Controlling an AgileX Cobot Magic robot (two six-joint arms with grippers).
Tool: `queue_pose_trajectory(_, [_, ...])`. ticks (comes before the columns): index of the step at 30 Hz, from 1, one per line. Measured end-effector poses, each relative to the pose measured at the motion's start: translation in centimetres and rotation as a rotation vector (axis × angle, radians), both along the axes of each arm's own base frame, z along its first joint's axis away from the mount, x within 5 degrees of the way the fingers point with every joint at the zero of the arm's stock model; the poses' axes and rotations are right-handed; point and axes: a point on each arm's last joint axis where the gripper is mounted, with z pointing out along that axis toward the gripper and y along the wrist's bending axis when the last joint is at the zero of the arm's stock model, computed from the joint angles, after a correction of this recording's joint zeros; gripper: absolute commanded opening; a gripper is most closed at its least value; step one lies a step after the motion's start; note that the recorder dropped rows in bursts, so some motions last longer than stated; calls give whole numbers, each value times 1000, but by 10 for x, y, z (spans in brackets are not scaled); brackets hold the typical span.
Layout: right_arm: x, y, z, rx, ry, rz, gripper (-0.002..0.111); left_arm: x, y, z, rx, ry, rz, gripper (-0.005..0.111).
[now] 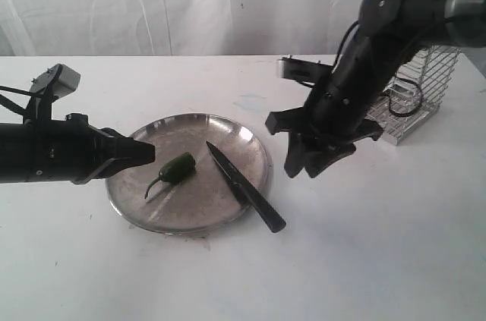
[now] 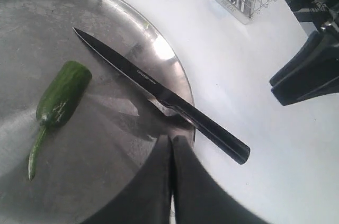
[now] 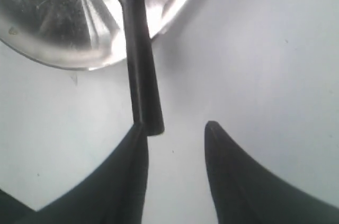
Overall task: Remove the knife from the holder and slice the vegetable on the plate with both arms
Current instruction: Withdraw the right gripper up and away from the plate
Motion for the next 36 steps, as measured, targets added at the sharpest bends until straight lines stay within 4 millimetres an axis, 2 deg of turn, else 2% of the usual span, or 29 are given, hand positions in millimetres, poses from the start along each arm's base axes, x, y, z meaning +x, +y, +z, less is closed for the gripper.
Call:
queue_pose_trajectory(5, [15,-34,-13,200,78,-40,34,-1,-1,0,10,-3,-19,0])
queue_pose_trajectory(10, [18,-40,-36,302,73,27,34,-2,-1,-1,20,-5,-34,0])
queue_pose_trajectory(14, [18,-37,-52,325,109,38,37,-2,-1,-1,20,-5,-36,0])
queue_pose_trajectory(18, [19,-33,-67,325,141,38,51,-2,-1,-1,18,-5,-38,0])
queue_pose_trajectory(20, [19,-32,-74,325,161,38,53,-2,-1,-1,18,-5,-38,0])
queue_pose_trajectory(22, [19,-29,-79,340,175,31,53,-2,-1,-1,18,-5,-38,0])
queue_pose_trajectory(29, [12,6,-97,428,198,114,53,-2,-2,-1,14,-6,-42,0])
queue_pose_trajectory(34, [9,13,-107,442,229,113,52,-3,-2,0,11,-8,-53,0])
queue_pose_trajectory(36, [8,17,-111,463,253,107,49,-3,-2,0,10,-8,-54,0])
